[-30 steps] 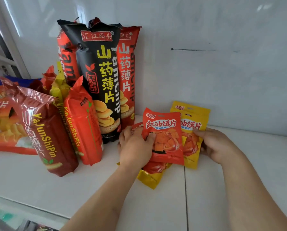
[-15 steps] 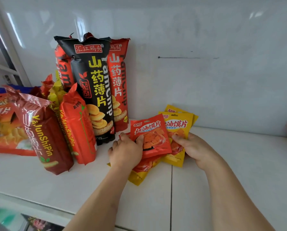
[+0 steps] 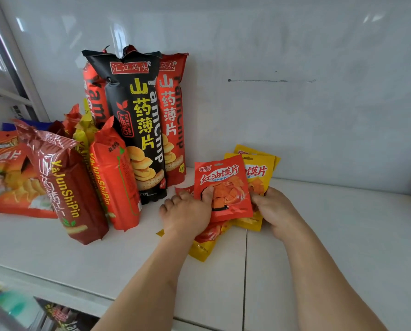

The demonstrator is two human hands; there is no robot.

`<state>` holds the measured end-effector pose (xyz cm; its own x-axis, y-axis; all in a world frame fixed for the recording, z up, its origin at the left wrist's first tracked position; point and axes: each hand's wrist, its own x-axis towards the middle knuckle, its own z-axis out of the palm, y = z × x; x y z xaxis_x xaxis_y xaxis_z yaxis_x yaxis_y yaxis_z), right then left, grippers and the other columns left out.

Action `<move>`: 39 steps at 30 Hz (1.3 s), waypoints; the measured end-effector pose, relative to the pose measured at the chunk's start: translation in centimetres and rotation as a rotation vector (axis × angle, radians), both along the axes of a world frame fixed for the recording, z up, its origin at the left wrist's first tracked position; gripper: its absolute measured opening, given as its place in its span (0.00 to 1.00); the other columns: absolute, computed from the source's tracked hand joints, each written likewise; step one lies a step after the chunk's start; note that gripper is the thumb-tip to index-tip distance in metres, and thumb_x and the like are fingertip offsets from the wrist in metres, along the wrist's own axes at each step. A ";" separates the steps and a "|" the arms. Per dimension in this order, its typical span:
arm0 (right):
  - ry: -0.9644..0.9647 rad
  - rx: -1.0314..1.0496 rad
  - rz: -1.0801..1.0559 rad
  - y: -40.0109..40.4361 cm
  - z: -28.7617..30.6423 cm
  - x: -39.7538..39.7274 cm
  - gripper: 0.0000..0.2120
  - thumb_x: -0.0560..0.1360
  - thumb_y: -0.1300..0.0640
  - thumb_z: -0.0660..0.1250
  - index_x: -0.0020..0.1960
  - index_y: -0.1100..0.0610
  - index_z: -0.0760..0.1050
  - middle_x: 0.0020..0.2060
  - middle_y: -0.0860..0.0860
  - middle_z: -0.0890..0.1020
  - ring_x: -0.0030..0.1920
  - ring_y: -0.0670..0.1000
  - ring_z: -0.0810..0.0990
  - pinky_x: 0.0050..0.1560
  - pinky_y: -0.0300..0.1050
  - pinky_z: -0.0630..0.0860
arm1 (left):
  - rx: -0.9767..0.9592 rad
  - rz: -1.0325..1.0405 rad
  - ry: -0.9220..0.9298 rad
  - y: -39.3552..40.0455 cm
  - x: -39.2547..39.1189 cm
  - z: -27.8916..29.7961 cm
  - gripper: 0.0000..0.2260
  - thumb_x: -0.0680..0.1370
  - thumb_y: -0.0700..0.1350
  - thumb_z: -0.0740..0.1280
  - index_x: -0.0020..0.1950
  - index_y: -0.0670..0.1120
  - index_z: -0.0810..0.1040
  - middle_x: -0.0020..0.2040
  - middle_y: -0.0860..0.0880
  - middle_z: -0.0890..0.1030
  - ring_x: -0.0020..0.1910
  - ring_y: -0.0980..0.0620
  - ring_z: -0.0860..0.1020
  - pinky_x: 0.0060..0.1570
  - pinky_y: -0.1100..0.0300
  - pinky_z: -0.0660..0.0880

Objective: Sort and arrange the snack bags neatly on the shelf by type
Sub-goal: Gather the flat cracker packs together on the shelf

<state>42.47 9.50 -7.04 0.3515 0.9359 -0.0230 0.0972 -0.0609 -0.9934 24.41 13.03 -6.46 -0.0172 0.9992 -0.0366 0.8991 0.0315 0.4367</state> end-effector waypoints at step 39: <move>0.179 -0.006 -0.050 -0.5 0.3 1.5 0.07 0.74 0.62 0.73 0.52 0.56 0.82 0.43 0.55 0.87 0.40 0.56 0.87 0.39 0.47 0.81 | 0.017 0.113 -0.984 1.4 -1.3 0.5 0.38 0.79 0.46 0.70 0.82 0.50 0.51 0.75 0.46 0.70 0.71 0.43 0.71 0.67 0.51 0.69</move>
